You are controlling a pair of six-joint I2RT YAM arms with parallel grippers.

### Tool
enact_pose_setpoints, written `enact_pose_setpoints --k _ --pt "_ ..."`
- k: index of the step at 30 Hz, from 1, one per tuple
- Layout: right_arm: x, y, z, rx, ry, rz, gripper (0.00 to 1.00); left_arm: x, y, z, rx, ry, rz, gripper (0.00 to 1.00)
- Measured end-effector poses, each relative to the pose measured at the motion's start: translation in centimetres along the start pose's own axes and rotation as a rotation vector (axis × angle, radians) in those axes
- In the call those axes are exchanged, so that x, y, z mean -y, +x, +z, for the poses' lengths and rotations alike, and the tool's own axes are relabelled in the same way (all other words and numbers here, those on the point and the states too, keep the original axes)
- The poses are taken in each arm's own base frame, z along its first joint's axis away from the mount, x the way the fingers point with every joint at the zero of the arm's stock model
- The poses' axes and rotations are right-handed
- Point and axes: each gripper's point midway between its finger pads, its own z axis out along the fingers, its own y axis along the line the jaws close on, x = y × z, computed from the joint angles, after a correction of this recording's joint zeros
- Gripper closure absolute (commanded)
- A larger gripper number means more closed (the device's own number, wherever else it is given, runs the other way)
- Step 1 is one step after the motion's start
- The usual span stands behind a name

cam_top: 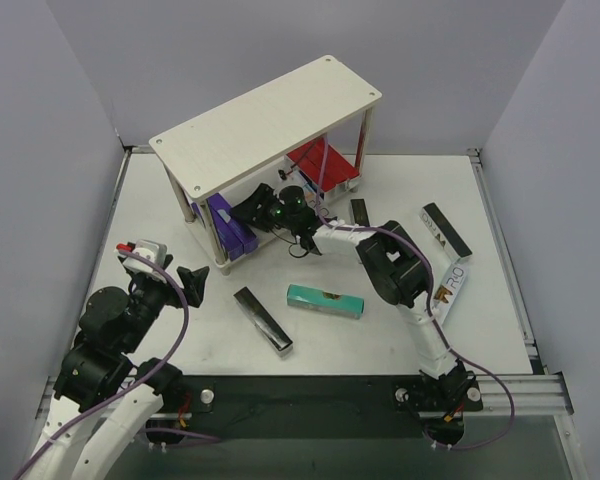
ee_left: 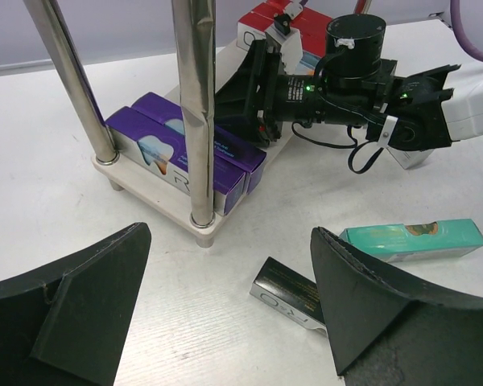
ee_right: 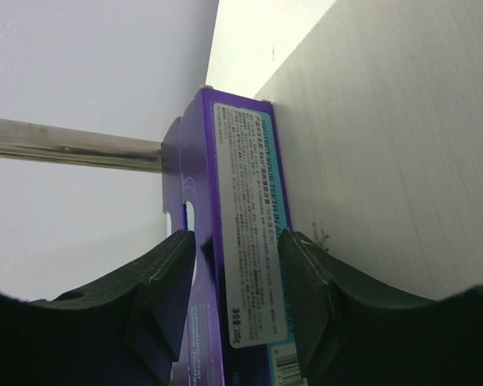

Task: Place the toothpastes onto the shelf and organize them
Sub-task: Adjust the toothpaste on the shelf.

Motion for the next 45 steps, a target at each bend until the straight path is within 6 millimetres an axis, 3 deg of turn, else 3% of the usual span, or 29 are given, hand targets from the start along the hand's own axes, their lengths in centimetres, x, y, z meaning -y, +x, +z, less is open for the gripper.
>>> enact_pose_setpoints --k 7,13,17,20,24,30,33,38,45 --pt "0.9 -0.4 -1.6 0.005 0.024 0.004 0.45 0.0 -0.1 -0.1 0.006 0.001 -0.001 0.08" --pt "-0.7 -2.1 -4.3 0.034 0.012 -0.020 0.43 0.0 0.0 -0.2 0.017 0.002 -0.003 0.08" --pt "-2.9 -3.3 -6.3 0.055 -0.020 -0.054 0.52 -0.1 0.5 -0.3 0.022 0.002 -0.005 0.08" --pt "-3.4 -3.5 -7.9 0.060 -0.020 -0.072 0.56 -0.1 0.7 -0.4 0.026 0.003 -0.007 0.08" --pt "-2.6 -2.0 -9.9 0.030 0.002 -0.081 0.63 -0.1 0.7 -0.5 0.034 0.004 -0.012 0.08" --pt "1.1 3.2 -12.0 -0.084 0.087 -0.083 0.67 -0.1 0.9 -0.6 0.036 0.005 -0.016 0.08" --pt "1.9 5.1 -12.4 -0.130 0.110 -0.090 0.68 -0.1 1.0 -0.7 0.038 0.005 -0.016 0.08" --pt "1.4 6.2 -12.3 -0.155 0.096 -0.113 0.71 -0.1 0.9 -0.7 0.039 0.005 -0.016 0.08" --pt "0.7 5.7 -11.1 -0.147 0.076 -0.127 0.72 -0.1 1.0 -0.7 0.038 0.005 -0.015 0.08"
